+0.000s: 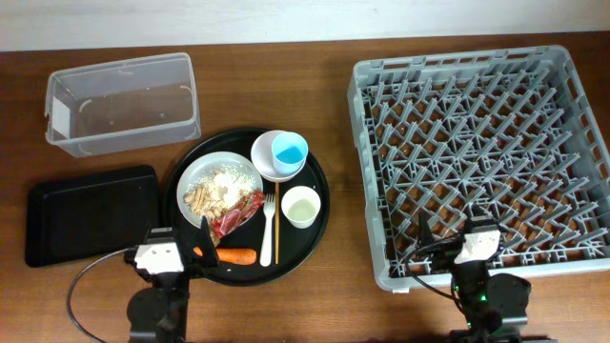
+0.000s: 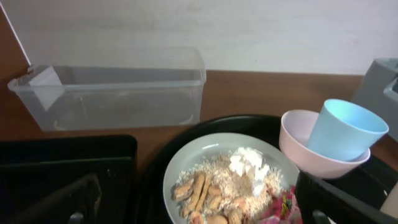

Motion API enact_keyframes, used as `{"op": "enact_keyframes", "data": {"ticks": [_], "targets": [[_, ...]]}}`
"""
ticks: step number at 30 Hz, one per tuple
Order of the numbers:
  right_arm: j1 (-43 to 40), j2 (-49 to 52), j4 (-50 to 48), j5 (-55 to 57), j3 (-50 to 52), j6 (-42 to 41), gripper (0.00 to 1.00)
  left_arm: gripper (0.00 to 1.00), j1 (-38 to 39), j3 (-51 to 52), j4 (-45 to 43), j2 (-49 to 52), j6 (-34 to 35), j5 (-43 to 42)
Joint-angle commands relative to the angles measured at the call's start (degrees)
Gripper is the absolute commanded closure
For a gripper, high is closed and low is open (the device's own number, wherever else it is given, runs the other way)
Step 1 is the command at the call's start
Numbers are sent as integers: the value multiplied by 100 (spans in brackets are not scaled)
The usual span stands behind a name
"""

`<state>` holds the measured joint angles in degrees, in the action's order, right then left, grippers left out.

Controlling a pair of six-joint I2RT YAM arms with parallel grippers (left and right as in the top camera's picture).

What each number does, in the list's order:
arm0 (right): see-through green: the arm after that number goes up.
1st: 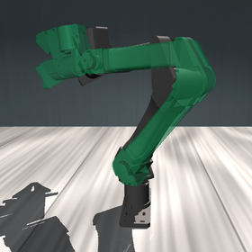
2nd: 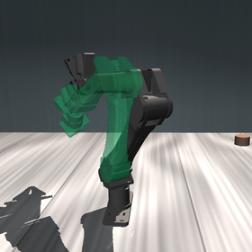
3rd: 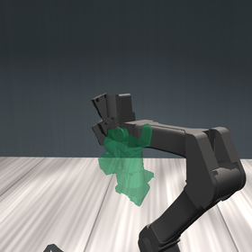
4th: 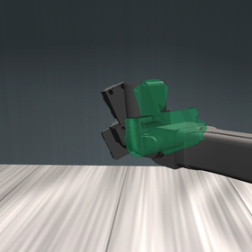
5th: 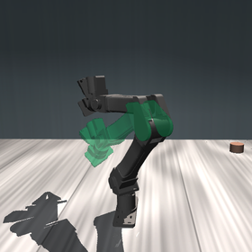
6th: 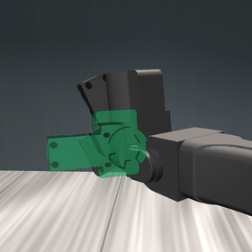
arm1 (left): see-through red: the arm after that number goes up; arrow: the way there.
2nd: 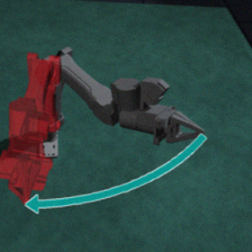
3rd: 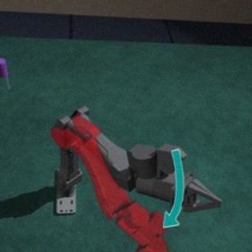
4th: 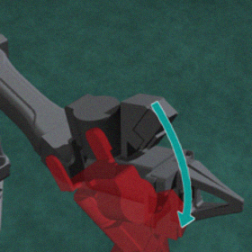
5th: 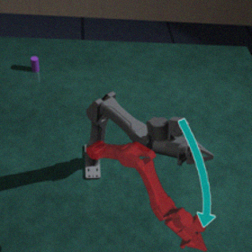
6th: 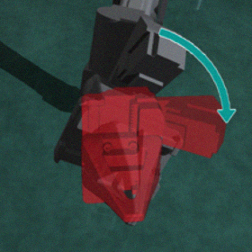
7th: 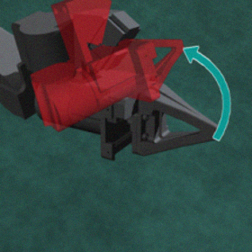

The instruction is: Sort waste into correct bins and load items into the dishwasher rack

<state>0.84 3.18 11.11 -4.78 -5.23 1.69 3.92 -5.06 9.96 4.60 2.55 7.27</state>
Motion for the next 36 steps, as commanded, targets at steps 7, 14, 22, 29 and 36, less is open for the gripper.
{"op": "enact_keyframes", "data": {"ticks": [7, 14, 22, 29, 36], "targets": [[28, 1755, 1027, 74, -1895, -50, 1, 1, -35, -1825, 529, 2092, -90, -251], [28, 3486, 2723, 76, -3744, -50, 1, 1, -35, -3873, 2100, 3947, -90, -409], [28, 5066, 4704, -116, -5532, -48, 1, 1, -35, -5628, 4378, 5515, -87, -778], [28, 5396, 4791, -120, -5576, -52, 1, 1, -33, -5626, 4098, 6107, -85, -1325], [28, 5536, 4806, -120, -5576, -72, 1, 3, -33, -5626, 3729, 7420, 129, -1375]]}}
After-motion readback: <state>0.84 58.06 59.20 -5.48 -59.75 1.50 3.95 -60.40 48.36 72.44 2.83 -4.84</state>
